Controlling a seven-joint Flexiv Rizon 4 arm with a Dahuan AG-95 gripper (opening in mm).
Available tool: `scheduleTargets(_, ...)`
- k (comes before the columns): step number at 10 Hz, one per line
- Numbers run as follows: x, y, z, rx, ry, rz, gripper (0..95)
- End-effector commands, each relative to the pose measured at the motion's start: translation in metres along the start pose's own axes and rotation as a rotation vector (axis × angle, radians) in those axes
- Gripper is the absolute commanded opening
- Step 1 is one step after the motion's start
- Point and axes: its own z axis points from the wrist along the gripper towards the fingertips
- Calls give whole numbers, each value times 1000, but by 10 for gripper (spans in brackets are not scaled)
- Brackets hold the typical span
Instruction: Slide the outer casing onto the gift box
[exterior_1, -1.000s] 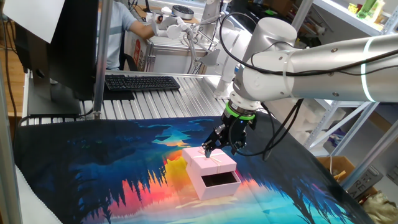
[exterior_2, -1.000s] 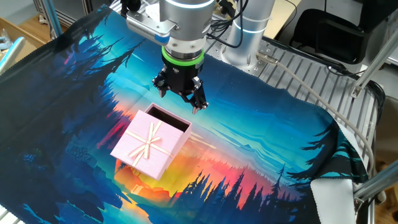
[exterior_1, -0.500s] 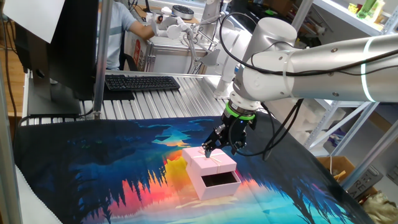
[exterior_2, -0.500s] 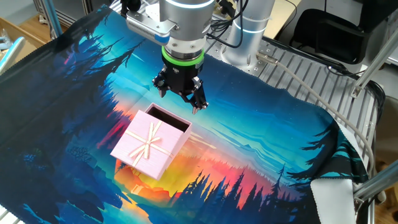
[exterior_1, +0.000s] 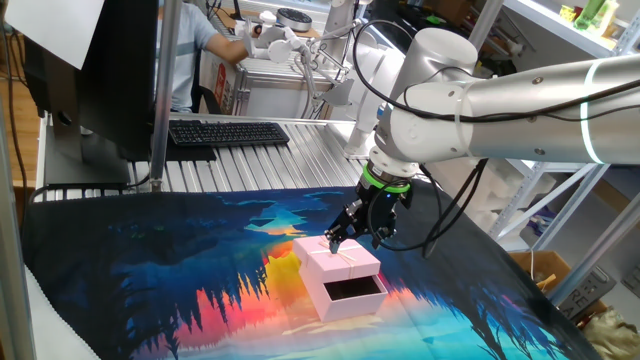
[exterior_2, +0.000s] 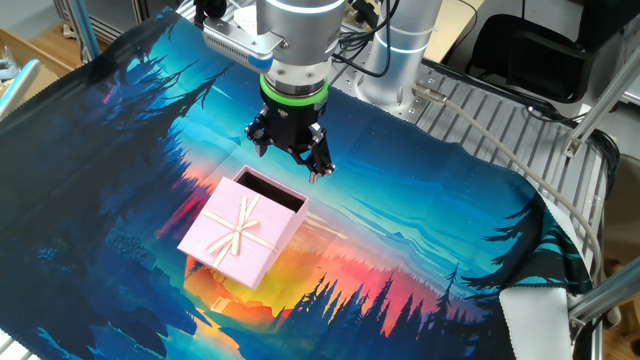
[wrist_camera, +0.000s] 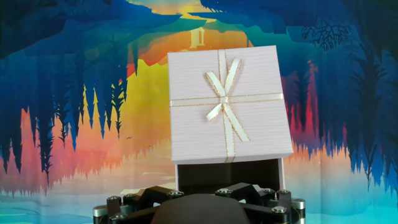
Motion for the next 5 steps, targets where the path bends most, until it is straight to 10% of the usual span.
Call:
scheduleTargets(1,0,0,0,0,0,0,0)
scheduleTargets(2,0,0,0,41,-36,262,0)
scheduleTargets(5,0,-1,1,41,-35,272,0)
